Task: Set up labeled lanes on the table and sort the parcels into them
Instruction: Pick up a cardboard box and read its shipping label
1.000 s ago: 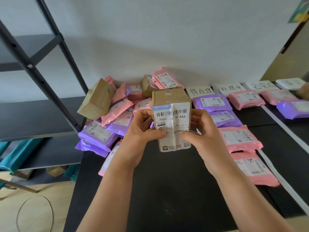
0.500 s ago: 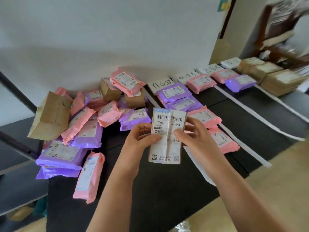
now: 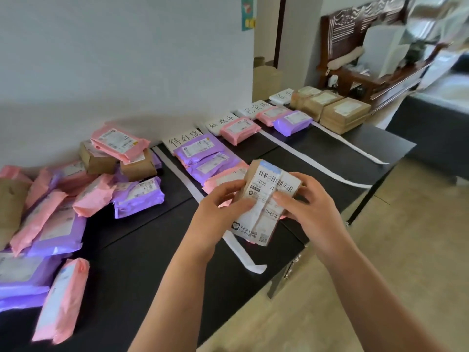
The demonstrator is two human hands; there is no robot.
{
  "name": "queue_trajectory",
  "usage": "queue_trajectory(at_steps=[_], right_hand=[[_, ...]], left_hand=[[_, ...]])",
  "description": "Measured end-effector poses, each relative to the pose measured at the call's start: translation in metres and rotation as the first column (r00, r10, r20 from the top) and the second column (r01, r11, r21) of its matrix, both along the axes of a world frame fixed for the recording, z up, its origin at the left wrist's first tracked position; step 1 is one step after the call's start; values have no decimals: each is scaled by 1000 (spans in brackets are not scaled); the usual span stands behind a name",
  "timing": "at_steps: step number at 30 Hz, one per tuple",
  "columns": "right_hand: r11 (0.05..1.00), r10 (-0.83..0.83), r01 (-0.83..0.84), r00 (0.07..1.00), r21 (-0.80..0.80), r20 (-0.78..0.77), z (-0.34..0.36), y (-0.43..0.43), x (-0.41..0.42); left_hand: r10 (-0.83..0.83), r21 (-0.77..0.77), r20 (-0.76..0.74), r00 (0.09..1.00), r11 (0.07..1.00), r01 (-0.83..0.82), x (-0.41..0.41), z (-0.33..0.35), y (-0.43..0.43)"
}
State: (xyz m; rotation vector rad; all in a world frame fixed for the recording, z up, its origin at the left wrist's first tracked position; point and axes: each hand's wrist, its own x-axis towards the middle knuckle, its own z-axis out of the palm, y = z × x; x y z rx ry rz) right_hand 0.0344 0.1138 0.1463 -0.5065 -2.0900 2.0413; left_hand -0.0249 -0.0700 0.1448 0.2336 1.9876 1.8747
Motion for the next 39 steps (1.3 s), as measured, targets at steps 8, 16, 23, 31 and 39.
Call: queue_trajectory(at_steps=[8,16,23,31,39], right_hand=[[983,-177,177,984,-39,7,-11,144,40],[942,-314,317,949,-110,44,-22,236,52],[947,-314,319,942,-31,121,-41,289,6],[945,-322,305,930,119,176,-41,358,-82],[947,-317,283,905,155,282,-67,409,-147]], left_hand=[[92,4,-9,996,996,-92,41,-6,158],[196,8,110,974,980,-198,60,-22,264],[265,-60,132,955,964,-259,11,-37,322],[301,-66,227,926,953,-294,-91,-48,391],[273,-136,218,937,959,-247,-148,-66,442]])
